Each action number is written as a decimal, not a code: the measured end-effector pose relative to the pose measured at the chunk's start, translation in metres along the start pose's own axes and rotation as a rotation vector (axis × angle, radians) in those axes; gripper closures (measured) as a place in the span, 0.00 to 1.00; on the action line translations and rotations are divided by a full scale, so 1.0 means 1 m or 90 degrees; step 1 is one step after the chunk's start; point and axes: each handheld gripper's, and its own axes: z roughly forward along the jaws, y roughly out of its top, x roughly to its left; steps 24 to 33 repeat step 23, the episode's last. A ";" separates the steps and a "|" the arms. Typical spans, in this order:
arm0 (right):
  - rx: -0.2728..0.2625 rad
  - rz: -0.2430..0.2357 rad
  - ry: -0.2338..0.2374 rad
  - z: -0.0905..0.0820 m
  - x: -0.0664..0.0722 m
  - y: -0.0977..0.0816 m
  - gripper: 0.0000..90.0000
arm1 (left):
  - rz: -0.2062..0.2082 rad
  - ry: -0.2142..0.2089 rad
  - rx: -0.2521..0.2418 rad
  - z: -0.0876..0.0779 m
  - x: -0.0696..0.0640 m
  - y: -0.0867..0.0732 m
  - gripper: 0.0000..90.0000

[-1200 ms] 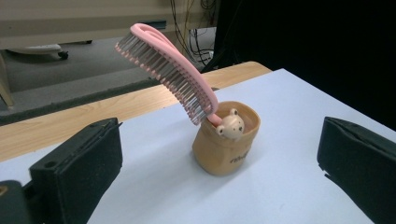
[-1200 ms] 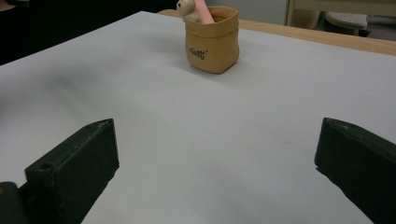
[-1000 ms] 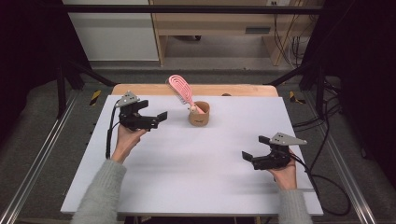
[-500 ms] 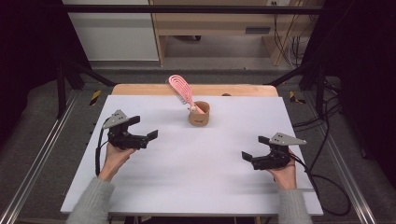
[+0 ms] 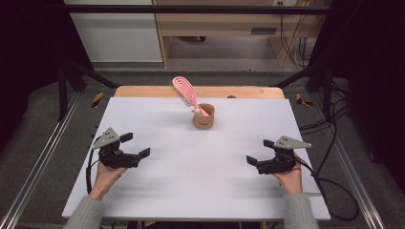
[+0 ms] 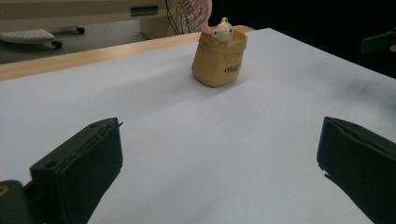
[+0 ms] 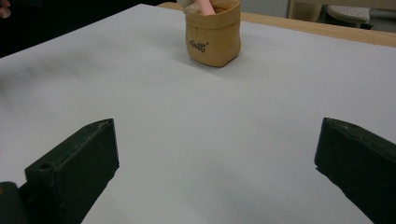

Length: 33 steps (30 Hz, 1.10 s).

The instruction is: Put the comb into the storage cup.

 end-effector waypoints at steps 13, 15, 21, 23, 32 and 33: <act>0.005 0.000 0.001 0.001 0.000 -0.002 0.00 | -0.011 0.023 0.028 -0.012 0.014 -0.027 0.00; 0.005 0.000 0.002 0.001 0.000 -0.002 0.00 | -0.009 0.026 0.035 -0.013 0.015 -0.029 0.00; 0.008 0.000 0.002 0.001 0.000 -0.002 0.00 | -0.004 0.034 0.045 -0.013 0.015 -0.033 0.00; 0.008 0.000 0.003 0.001 0.000 -0.002 0.00 | -0.004 0.035 0.047 -0.014 0.015 -0.034 0.00; 0.008 0.000 0.003 0.001 0.000 -0.002 0.00 | -0.004 0.035 0.047 -0.014 0.015 -0.034 0.00; 0.008 0.000 0.003 0.001 0.000 -0.002 0.00 | -0.004 0.035 0.047 -0.014 0.015 -0.034 0.00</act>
